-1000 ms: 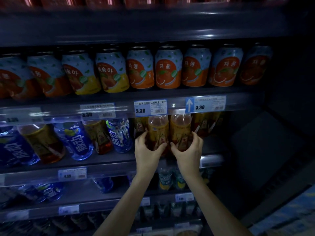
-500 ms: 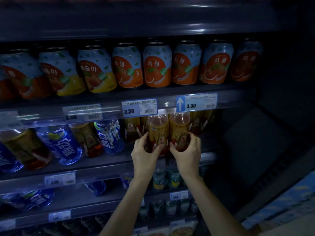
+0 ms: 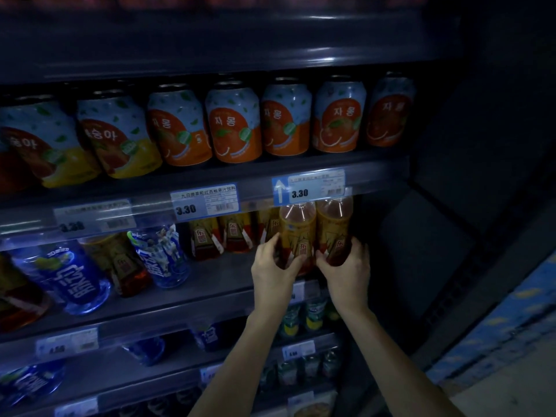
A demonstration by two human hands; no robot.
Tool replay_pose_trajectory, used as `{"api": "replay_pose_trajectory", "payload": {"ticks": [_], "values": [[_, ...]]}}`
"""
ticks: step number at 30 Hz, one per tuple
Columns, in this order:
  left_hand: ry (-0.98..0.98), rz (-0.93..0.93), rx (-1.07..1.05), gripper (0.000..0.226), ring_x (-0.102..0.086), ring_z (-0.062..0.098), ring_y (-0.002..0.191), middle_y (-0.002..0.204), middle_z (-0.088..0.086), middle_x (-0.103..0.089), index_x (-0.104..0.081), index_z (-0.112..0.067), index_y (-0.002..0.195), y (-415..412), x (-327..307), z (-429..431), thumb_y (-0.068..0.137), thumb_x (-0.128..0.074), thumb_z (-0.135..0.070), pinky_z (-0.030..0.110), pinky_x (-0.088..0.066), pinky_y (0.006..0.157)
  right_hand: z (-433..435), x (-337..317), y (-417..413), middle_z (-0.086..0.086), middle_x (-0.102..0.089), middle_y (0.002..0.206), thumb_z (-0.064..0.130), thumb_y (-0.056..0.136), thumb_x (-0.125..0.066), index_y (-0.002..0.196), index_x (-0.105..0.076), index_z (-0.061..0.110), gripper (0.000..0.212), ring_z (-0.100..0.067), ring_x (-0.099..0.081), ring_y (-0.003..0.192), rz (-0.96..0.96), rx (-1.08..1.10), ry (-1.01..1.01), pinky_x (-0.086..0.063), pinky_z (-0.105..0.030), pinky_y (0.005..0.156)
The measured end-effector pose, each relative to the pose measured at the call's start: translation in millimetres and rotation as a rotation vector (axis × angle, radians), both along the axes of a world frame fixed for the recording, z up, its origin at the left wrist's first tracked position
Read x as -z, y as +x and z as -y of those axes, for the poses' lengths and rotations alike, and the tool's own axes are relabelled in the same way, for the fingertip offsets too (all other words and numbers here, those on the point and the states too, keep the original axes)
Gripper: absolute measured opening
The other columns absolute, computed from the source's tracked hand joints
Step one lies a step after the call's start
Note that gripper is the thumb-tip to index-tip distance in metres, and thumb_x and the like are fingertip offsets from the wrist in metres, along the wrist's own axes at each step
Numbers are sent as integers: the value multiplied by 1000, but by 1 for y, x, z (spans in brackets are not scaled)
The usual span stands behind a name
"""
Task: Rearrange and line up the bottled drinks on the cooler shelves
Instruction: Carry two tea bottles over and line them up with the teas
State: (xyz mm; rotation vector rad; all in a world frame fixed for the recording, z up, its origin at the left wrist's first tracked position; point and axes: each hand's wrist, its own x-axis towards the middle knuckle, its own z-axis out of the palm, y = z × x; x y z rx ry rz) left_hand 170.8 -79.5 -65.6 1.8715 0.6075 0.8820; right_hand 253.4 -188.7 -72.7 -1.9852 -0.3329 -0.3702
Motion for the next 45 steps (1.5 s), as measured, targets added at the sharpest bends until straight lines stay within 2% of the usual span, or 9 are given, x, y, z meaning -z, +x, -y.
{"api": "replay_pose_trajectory", "payload": {"ticks": [10, 15, 19, 24, 29, 32, 36, 41, 45], "values": [[-21, -5, 29, 69, -54, 3, 113, 123, -7, -54, -50, -16, 137, 14, -1, 8, 77, -80, -31, 24, -49, 96, 10, -7, 3, -19, -58, 123, 35, 75, -81, 132, -51, -1, 74, -33, -56, 115, -27, 23, 20, -48, -42, 95], [-35, -37, 29, 70, -51, 6, 118, 128, -7, -52, -46, -18, 139, 14, -5, 11, 79, -78, -32, 20, -46, 96, 11, -8, -2, -18, -52, 135, 37, 79, -78, 142, -42, 3, 80, -32, -47, 127, -101, -2, 49, -40, -42, 105], [-51, -63, 1, 75, -48, 7, 121, 133, -5, -49, -42, -18, 140, 10, -10, 19, 77, -79, -34, 27, -44, 101, 13, -8, -14, -16, -51, 131, 42, 77, -77, 143, -40, 9, 83, -30, -46, 123, -161, 7, 117, -39, -38, 99], [-16, -33, -128, 65, -44, 2, 115, 128, -6, -48, -46, -19, 135, -12, -18, 29, 80, -76, -36, 19, -37, 96, 12, -13, -34, -14, -47, 125, 34, 78, -78, 133, -45, 9, 68, -30, -47, 119, -103, -38, 167, -44, -46, 99], [-40, -5, -244, 55, -47, 1, 110, 121, -11, -52, -48, -25, 130, -53, -22, 17, 83, -74, -34, 18, -39, 90, 1, -16, -68, -12, -42, 137, 30, 83, -73, 134, -42, 8, 64, -26, -39, 128, -19, -105, 162, -40, -40, 103], [-24, -19, -299, 55, -48, 1, 108, 119, -13, -50, -47, -25, 131, -85, -21, -1, 83, -73, -34, 22, -43, 89, -16, -17, -99, -8, -44, 137, 34, 86, -71, 135, -44, 11, 61, -23, -39, 130, -54, -168, 154, -41, -39, 102], [4, -25, -377, 53, -50, 5, 108, 119, -9, -50, -48, -20, 129, -139, -16, -36, 84, -73, -32, 24, -44, 88, -50, -13, -148, -2, -48, 132, 37, 88, -68, 136, -45, 13, 58, -15, -46, 122, -81, -260, 133, -36, -24, 94], [40, 5, -478, 48, -51, 8, 108, 117, -4, -54, -51, -15, 126, -219, -8, -93, 85, -72, -28, 23, -42, 89, -110, -8, -215, 6, -50, 123, 35, 90, -66, 133, -47, 17, 50, -1, -45, 108, -108, -363, 130, -35, -16, 88], [40, 11, -542, 47, -51, 11, 107, 119, -1, -52, -52, -12, 126, -276, -8, -150, 85, -72, -26, 29, -44, 91, -163, -10, -261, 6, -50, 117, 30, 90, -67, 129, -51, 13, 46, -9, -50, 108, -104, -388, 145, -38, -19, 89]]}}
